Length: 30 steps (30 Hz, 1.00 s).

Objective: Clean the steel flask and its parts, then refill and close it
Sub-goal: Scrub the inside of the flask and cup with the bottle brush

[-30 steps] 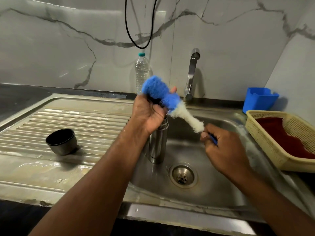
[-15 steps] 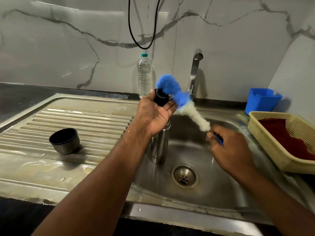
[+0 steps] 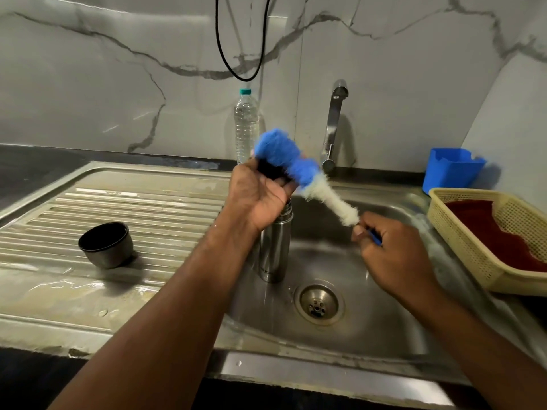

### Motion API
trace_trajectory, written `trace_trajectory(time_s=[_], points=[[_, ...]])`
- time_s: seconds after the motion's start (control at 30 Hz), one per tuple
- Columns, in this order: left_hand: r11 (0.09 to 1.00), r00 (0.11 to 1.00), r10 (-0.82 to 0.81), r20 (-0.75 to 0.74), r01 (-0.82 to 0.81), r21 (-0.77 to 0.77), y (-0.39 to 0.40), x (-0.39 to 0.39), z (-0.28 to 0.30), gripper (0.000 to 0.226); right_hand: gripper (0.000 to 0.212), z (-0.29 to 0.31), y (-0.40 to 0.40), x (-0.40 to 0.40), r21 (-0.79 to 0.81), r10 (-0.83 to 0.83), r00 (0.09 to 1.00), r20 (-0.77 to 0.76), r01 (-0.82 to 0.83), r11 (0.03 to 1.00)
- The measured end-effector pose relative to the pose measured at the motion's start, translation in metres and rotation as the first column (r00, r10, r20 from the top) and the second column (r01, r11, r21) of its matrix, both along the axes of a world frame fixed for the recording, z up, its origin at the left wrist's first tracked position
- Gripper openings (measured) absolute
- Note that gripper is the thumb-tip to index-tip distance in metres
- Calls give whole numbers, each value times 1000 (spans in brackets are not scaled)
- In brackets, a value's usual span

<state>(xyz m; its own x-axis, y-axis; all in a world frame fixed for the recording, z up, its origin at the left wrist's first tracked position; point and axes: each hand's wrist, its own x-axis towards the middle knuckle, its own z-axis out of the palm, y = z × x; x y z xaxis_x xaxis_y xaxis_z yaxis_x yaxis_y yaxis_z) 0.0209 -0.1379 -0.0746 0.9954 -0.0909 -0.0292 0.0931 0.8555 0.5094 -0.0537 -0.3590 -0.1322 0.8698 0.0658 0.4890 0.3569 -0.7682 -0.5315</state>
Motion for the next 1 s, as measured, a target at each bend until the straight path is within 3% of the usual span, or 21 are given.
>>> trace_trajectory(time_s=[0.47,0.7,1.0], points=[[1000,1000,-7,-1,7,-24,6,-2,0,52,15,1,2,-2,-62,35,999,8,-34,998],[999,996,49,-74,-48,20,11,2,2,58,10,1,0,-4,-56,21,999,-24,-22,998],[920,987,153,-48,-125,372,26,-2,12,42,19,6,-22,8,231,-110,992,-55,119,966]])
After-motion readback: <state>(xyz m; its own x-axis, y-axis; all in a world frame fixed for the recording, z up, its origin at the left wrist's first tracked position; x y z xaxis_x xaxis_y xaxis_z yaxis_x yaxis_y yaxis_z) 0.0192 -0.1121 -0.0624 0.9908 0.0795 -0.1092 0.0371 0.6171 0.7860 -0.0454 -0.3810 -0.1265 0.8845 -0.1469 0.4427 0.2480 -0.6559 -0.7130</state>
